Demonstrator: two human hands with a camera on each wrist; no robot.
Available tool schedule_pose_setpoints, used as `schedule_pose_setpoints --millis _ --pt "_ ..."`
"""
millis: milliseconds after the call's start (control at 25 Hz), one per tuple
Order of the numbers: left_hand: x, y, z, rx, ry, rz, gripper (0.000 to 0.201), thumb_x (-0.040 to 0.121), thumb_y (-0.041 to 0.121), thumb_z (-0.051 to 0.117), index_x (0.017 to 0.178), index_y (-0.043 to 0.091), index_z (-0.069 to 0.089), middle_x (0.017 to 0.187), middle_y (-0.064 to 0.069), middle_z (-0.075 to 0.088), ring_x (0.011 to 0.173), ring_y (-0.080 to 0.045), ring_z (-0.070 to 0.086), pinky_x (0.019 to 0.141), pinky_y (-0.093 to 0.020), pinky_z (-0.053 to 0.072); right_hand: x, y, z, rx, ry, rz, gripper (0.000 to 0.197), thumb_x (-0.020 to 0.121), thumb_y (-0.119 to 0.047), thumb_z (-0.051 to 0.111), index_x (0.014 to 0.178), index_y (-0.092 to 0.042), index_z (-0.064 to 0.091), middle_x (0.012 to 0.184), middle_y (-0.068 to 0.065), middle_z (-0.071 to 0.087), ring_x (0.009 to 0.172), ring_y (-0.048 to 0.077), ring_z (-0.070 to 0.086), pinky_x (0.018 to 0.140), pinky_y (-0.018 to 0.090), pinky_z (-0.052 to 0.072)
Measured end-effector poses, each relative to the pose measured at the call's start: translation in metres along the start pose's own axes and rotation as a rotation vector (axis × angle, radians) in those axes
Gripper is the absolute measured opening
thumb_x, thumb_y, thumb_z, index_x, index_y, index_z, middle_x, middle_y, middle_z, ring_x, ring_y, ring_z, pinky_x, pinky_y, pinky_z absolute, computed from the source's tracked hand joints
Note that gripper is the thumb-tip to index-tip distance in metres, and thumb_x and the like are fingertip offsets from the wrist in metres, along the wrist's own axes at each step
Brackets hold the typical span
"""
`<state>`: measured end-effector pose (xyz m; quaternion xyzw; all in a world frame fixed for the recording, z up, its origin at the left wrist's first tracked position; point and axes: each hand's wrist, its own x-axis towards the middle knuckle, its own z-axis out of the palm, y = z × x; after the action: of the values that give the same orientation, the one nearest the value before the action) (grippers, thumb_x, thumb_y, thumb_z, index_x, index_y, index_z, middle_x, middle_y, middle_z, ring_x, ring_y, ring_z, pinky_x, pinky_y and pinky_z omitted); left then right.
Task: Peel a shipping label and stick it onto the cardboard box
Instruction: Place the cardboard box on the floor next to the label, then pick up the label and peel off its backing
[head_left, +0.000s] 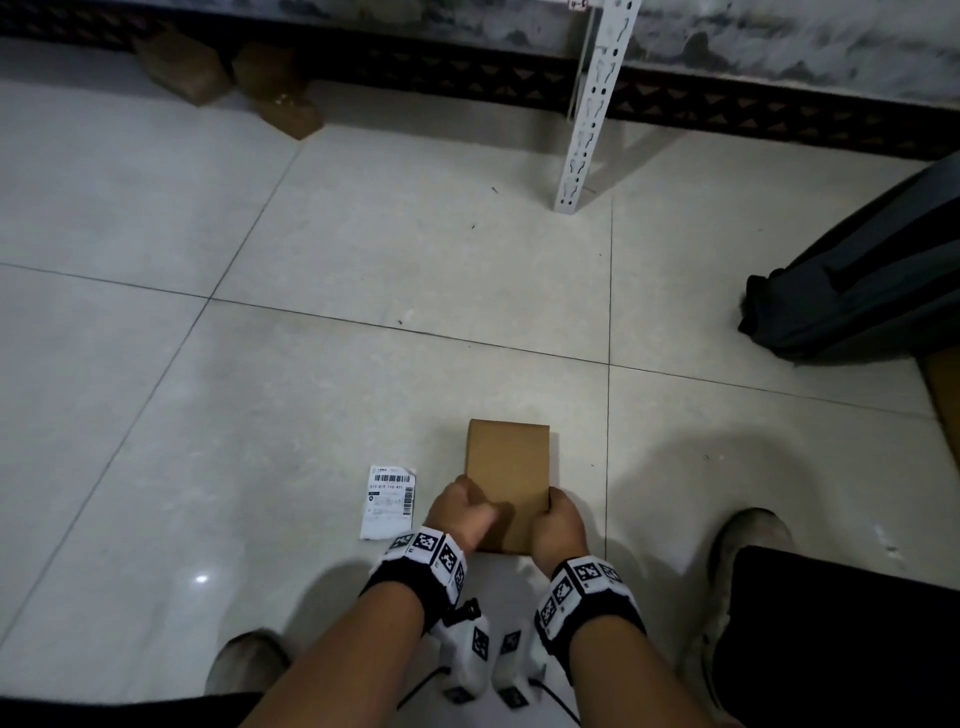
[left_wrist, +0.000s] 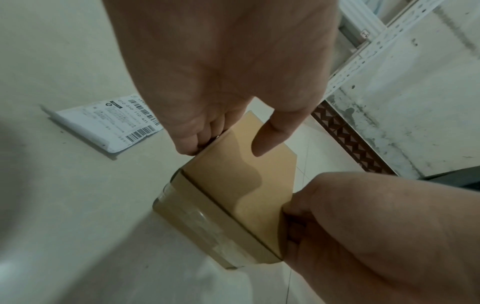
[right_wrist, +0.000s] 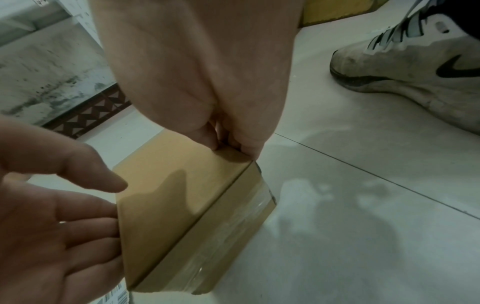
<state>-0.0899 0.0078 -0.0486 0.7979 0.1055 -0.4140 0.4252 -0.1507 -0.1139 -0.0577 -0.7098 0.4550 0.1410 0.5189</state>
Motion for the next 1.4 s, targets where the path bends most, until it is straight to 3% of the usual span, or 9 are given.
schedule_pose_setpoints --millis 240,360,520,720,920,1080,1160,1280,1400 --pt "-0.001 -0.008 -0.024 -0.011 0.175 0.091 0.036 0.091 0.029 0.054 0.119 0.014 0.07 0.121 -0.005 0.069 0.113 -0.026 0.064 0.1 -0.027 0.046 0.009 0.004 -0.004 -0.018 0.088 0.068 0.031 0.096 -0.007 0.04 0.114 0.003 0.064 0.114 0.025 0.066 0.098 0.035 0.061 0.083 0.033 0.044" --pt "0.003 -0.026 -0.054 0.109 0.311 0.112 0.025 0.092 0.018 0.053 0.098 0.01 0.076 0.102 -0.007 0.074 0.096 -0.024 0.066 0.077 -0.021 0.043 0.009 -0.003 -0.014 0.068 0.252 0.123 0.026 0.093 -0.011 0.044 0.099 0.009 0.059 0.103 0.027 0.061 0.086 0.03 0.052 0.077 0.033 0.038" --pt "0.012 -0.052 -0.083 0.188 0.379 0.106 0.023 0.086 0.012 0.057 0.083 0.006 0.079 0.091 -0.015 0.077 0.089 -0.031 0.071 0.068 -0.02 0.043 -0.011 -0.057 0.01 0.145 0.297 -0.064 0.034 0.101 -0.01 0.043 0.127 0.002 0.06 0.111 0.019 0.067 0.097 0.034 0.063 0.081 0.031 0.043" --pt "0.014 -0.074 -0.108 0.131 0.408 0.077 0.023 0.088 0.016 0.06 0.096 0.005 0.079 0.103 -0.016 0.077 0.099 -0.03 0.07 0.075 -0.024 0.047 -0.022 -0.085 0.072 0.007 0.247 -0.288 0.035 0.083 -0.039 0.043 0.09 -0.021 0.072 0.078 0.0 0.074 0.067 0.022 0.068 0.067 0.032 0.057" --pt "0.016 -0.103 -0.126 -0.054 0.562 -0.039 0.021 0.084 0.027 0.06 0.081 0.01 0.073 0.079 -0.007 0.074 0.073 -0.027 0.07 0.066 -0.031 0.056 -0.015 -0.045 0.125 -0.079 -0.124 -0.177 0.021 0.083 -0.021 0.051 0.065 -0.017 0.062 0.068 0.009 0.062 0.066 0.022 0.055 0.07 0.043 0.055" --pt "0.024 -0.124 -0.133 -0.034 0.504 -0.219 0.022 0.079 0.022 0.064 0.073 0.004 0.076 0.075 -0.015 0.075 0.068 -0.029 0.069 0.062 -0.026 0.054 -0.011 -0.016 0.148 -0.204 -0.051 -0.212 0.039 0.074 -0.004 0.059 0.039 -0.017 0.049 0.054 0.008 0.051 0.056 0.021 0.047 0.054 0.032 0.038" --pt "0.022 -0.127 -0.127 -0.089 0.474 -0.255 0.028 0.078 0.028 0.069 0.067 0.003 0.073 0.073 -0.015 0.075 0.066 -0.026 0.067 0.06 -0.025 0.05 -0.007 -0.018 0.162 -0.196 -0.091 -0.159 0.019 0.072 -0.002 0.073 0.057 -0.013 0.069 0.066 0.015 0.066 0.062 0.021 0.06 0.055 0.023 0.042" --pt "0.034 -0.138 -0.118 -0.236 0.434 -0.267 0.033 0.063 0.038 0.081 0.065 0.006 0.077 0.064 -0.01 0.075 0.066 -0.026 0.074 0.066 -0.031 0.061 0.003 -0.013 0.166 -0.339 -0.153 -0.081 0.025 0.093 -0.016 0.053 0.108 -0.009 0.072 0.109 0.011 0.074 0.101 0.028 0.068 0.095 0.037 0.047" --pt "0.04 -0.135 -0.116 -0.247 0.415 -0.249 0.027 0.063 0.034 0.087 0.068 0.009 0.078 0.066 -0.005 0.075 0.065 -0.02 0.072 0.065 -0.023 0.055 0.009 -0.021 0.163 -0.447 -0.301 -0.023 0.011 0.075 -0.02 0.072 0.081 -0.012 0.077 0.076 0.009 0.076 0.071 0.028 0.073 0.08 0.037 0.053"
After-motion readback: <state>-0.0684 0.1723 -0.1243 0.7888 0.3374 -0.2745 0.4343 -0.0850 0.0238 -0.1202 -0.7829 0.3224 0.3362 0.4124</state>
